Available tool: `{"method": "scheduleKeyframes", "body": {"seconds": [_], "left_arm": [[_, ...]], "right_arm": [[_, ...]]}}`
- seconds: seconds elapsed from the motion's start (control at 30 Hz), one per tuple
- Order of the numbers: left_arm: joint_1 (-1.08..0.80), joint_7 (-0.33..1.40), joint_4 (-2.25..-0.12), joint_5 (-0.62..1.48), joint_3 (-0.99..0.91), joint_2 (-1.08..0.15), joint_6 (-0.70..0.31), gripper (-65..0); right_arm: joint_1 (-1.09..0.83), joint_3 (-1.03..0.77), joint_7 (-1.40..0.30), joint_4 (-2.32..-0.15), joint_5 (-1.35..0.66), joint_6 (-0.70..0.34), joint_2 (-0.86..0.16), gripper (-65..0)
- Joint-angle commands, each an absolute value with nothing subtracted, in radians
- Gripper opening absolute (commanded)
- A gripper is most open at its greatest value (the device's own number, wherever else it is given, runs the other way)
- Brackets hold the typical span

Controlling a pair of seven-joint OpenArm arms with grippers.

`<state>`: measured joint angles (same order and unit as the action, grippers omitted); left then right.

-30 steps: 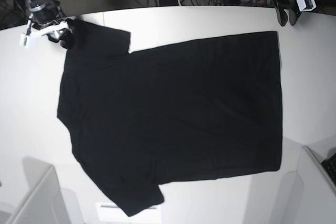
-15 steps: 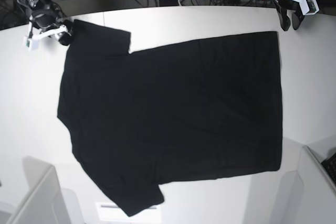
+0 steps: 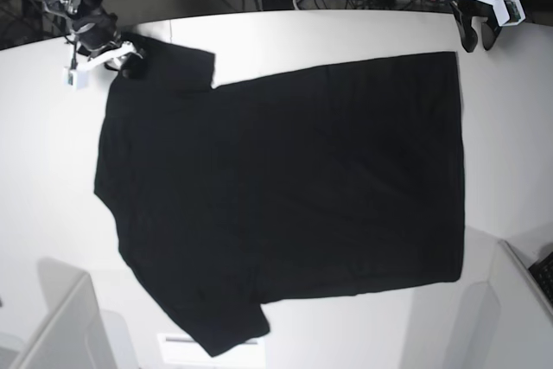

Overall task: Fold the T-shirt properly
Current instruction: 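Lower both grippers and pinch the shoulder corners of the black shirt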

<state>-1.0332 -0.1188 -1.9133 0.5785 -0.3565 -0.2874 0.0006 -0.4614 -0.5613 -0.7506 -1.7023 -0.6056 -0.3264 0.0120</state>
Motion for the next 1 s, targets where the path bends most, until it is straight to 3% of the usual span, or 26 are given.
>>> {"method": "scheduleKeyframes", "body": {"seconds": [0.0, 0.1, 0.2, 0.43, 0.63, 0.97], "left_arm": [[-1.038, -0.145, -1.926, 0.584, -0.36, -0.291, 0.004, -36.0], [-1.036, -0.145, -1.926, 0.593, -0.352, -0.291, 0.004, -20.1], [-1.033, -0.143, -1.922, 0.694, -0.352, -0.291, 0.004, -12.3], [-1.003, -0.128, -1.87, 0.819, -0.349, -0.297, 0.004, -12.5], [-0.871, 0.148, -1.827, 0.82, -0.364, -0.249, 0.004, -12.5], [-0.757, 0.297, -1.791, 0.82, -0.394, -0.165, 0.004, -12.7]], "right_arm": [[-0.475, -0.558, -0.797, -1.702, -0.591, -0.326, 0.013, -38.1], [-0.472, -0.558, -0.797, -1.701, -0.591, -0.326, 0.013, -46.1], [-0.469, -0.562, -0.8, -1.687, -0.591, -0.326, 0.013, -64.7], [-0.449, -0.564, -0.803, -1.572, -0.591, -0.326, 0.005, -65.0], [-0.447, -0.562, -0.803, -1.561, -0.591, -0.326, 0.005, -65.0], [-0.452, -0.562, -0.803, -1.564, -0.591, -0.326, -0.013, -65.0]]}}
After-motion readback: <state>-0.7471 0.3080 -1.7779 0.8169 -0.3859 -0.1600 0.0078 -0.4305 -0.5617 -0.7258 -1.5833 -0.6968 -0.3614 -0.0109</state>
